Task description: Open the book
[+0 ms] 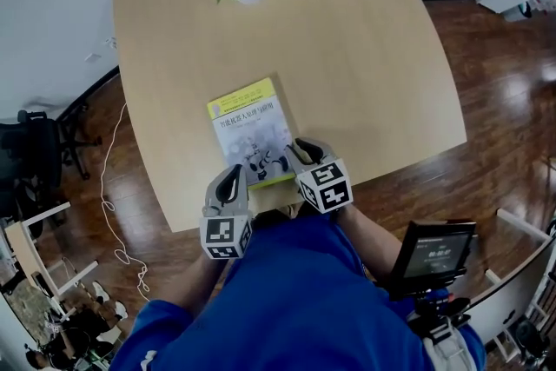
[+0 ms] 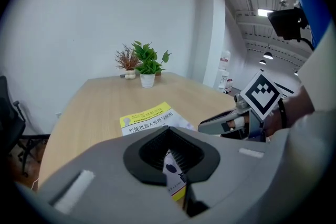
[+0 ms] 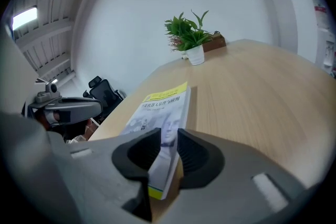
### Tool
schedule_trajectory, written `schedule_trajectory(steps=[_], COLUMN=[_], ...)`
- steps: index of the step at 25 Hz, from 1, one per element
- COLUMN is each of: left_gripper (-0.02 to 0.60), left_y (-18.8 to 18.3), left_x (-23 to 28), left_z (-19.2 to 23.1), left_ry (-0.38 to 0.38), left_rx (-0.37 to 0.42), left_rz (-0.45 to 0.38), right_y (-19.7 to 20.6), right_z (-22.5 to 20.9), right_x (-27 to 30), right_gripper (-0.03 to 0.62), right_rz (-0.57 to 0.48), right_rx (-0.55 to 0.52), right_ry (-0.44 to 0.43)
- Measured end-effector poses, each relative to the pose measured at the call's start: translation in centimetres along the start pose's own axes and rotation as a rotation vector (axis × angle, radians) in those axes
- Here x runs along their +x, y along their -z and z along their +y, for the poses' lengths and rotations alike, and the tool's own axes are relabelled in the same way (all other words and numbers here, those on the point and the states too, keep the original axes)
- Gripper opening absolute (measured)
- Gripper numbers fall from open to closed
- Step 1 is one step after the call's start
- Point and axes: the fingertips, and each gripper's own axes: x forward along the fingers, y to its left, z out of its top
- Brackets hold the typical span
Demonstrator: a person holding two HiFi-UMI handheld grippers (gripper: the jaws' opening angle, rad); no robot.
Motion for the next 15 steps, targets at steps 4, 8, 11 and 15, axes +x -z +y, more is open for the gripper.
schedule_trajectory(steps=[4,8,11,15], left_gripper=[0.006,0.006,0.006,0.006], left_y=[0.1,-0.1,-0.2,-0.3], left_x=[0.7,1.4,1.6,2.0], left_z=[0.2,0.3,0.4,0.5], left_ry=[-0.009,-0.014,-0.020,-0.027], left_rx=[0.004,0.010,0.007,0.007], left_rz=[0.015,0.025,0.031,0.036], right_y=[0.2,0.4,0.4,0.4], right_z=[-0.4,-0.9,-1.0,-1.0], right_x=[0.9,1.7,1.9,2.3], right_gripper=[0.091,0.091,0.091,0.091], right_rz=[0.029,0.058,0.079,0.104], right_rx=[0.007,0.017,0.024,0.021], right_ry=[-0.023,-0.035,-0.043,-0.061])
